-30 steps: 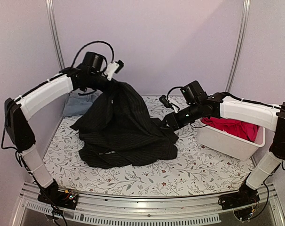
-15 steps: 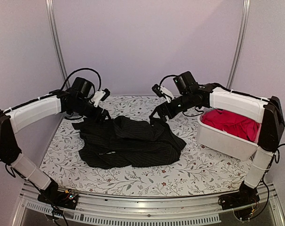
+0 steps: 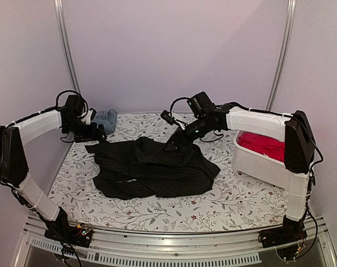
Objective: Fold and stack the mixed laundry pile
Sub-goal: Flatten out the crumpled shirt at the center of the board.
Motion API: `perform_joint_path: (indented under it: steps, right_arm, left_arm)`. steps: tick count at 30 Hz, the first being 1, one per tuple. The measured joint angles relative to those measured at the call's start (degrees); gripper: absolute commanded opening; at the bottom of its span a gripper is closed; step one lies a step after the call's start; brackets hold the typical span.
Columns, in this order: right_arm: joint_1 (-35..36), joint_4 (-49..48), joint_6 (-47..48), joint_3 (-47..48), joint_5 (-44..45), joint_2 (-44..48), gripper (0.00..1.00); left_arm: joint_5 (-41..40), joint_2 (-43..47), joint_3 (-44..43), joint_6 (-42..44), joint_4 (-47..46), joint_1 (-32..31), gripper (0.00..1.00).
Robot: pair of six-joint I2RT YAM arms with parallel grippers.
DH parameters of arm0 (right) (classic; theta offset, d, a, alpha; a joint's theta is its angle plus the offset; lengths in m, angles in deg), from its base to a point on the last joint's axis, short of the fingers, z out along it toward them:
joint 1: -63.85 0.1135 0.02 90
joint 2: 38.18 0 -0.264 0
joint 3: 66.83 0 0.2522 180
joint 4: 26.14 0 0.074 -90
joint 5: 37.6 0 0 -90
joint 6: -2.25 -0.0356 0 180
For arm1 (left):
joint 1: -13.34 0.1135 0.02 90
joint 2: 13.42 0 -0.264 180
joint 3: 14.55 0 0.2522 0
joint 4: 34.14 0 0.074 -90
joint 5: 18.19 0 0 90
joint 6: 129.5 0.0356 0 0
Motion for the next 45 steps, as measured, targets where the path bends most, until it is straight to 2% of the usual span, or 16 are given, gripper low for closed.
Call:
perform_joint_path:
  steps: [4,9,14,19,24,27,29,36,40,45]
  right_arm:
    - [2.0,0.1,0.8,3.4,-1.0,-0.8,0.85]
    - [3.8,0.5,1.2,6.9,-0.3,-3.3,0.84]
    - [5.2,1.4,1.8,8.8,3.6,-6.3,0.84]
    - [6.3,2.1,2.3,9.5,8.0,-8.2,0.85]
    - [8.1,2.4,2.7,9.7,12.1,-8.8,0.85]
    - [8.7,2.5,3.0,10.8,13.6,-9.0,0.85]
    - [8.9,2.5,3.2,11.1,14.6,-9.0,0.85]
    - [9.0,2.3,4.4,11.1,15.7,-9.0,0.8]
    - [9.0,1.7,5.1,11.1,15.5,-9.0,0.76]
    - [9.0,0.2,5.5,11.1,13.3,-9.8,0.79]
  left_arm:
    - [0.9,-1.6,0.0,-1.4,2.4,4.5,0.97]
    - [2.9,-2.2,0.0,-3.7,4.0,6.3,0.99]
    - [3.7,-4.1,0.6,-8.4,4.6,7.9,0.87]
    - [3.7,-5.0,2.1,-13.3,5.7,10.3,0.86]
    - [4.9,-5.0,3.1,-16.9,5.1,10.8,0.57]
    - [6.5,-5.3,3.7,-18.5,4.0,10.8,0.18]
    - [8.0,-5.8,3.7,-19.7,2.9,10.9,0.0]
    - [14.4,-4.7,-2.1,-21.2,-2.3,9.5,0.0]
    - [17.9,0.1,-6.7,-21.6,-7.5,7.6,0.0]
    - [21.5,5.5,-9.6,-22.3,-12.0,6.0,0.0]
